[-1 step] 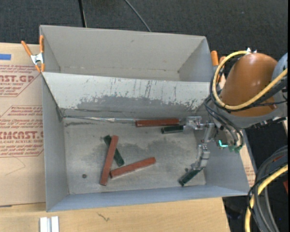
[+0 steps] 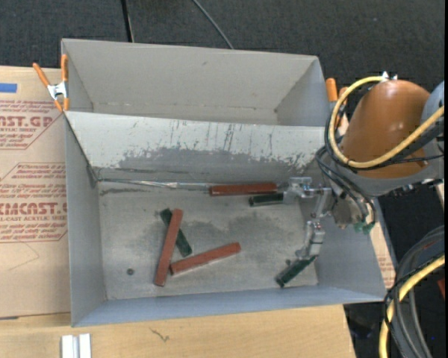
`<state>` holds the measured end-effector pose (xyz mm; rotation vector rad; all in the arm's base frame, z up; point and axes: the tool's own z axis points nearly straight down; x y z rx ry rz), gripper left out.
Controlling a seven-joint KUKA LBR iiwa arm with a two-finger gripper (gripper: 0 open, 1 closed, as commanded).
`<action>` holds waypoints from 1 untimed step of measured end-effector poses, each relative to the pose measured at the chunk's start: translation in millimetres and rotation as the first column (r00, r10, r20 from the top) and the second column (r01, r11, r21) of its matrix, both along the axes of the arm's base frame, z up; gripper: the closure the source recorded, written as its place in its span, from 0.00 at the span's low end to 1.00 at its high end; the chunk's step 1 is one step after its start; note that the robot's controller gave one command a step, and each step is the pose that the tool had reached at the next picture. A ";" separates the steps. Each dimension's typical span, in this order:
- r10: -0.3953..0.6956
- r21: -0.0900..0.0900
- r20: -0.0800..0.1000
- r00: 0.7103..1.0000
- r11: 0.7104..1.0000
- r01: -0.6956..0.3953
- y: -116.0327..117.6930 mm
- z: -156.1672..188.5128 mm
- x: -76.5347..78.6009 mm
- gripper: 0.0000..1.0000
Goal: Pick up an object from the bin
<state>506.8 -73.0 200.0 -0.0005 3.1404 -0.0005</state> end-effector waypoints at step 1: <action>0.121 -0.001 0.003 0.993 0.993 -0.121 -11.1 -46.2 -5.3 0.00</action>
Offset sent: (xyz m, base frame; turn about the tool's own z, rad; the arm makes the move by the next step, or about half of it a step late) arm -0.0147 -0.0285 -0.0577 -0.3396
